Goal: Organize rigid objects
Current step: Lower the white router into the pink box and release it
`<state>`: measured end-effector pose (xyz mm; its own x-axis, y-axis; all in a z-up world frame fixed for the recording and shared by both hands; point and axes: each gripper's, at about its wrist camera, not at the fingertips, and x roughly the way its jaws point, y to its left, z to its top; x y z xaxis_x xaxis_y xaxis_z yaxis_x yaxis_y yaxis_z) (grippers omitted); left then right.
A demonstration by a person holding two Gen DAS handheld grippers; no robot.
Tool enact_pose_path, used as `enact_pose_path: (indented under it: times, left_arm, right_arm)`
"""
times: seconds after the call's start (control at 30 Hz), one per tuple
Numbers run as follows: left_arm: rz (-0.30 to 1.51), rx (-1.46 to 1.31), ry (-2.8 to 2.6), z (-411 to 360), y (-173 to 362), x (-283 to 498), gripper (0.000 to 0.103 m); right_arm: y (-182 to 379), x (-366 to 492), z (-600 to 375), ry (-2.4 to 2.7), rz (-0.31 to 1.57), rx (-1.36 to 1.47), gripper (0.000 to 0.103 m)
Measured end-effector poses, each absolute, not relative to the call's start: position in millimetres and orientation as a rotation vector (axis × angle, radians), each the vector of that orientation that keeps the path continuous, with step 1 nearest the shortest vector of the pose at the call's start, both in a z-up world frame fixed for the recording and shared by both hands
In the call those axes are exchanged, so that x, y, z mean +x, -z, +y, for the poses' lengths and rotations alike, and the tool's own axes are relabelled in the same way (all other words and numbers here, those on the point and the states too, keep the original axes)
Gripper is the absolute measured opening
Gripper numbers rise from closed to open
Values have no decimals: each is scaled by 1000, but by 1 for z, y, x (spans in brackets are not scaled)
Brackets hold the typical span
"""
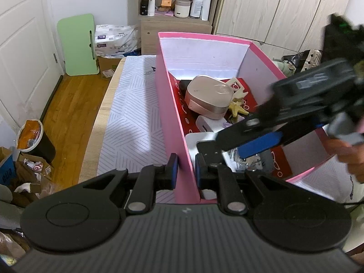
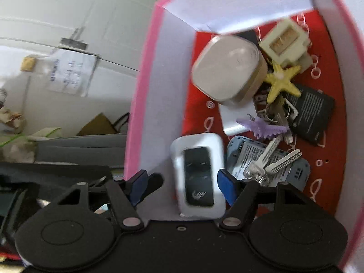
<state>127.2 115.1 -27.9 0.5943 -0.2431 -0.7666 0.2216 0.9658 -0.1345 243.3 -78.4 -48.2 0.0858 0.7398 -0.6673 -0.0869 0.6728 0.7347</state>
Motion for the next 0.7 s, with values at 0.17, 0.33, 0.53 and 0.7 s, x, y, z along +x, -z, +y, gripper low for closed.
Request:
enact_pose_path:
  times: [0.17, 0.33, 0.53, 0.7]
  left_arm:
    - [895, -33, 270, 116, 28, 128, 13]
    - [896, -27, 265, 115, 29, 128, 13]
    - [899, -20, 255, 113, 28, 128, 13]
    - [903, -12, 249, 111, 28, 128, 13]
  right_arm:
    - [10, 218, -111, -754, 1210, 537, 74]
    - [-15, 192, -156, -767, 1065, 484, 74]
    - [-9, 181, -212, -678, 1012, 443, 74]
    - [6, 175, -249, -507, 946, 343, 74]
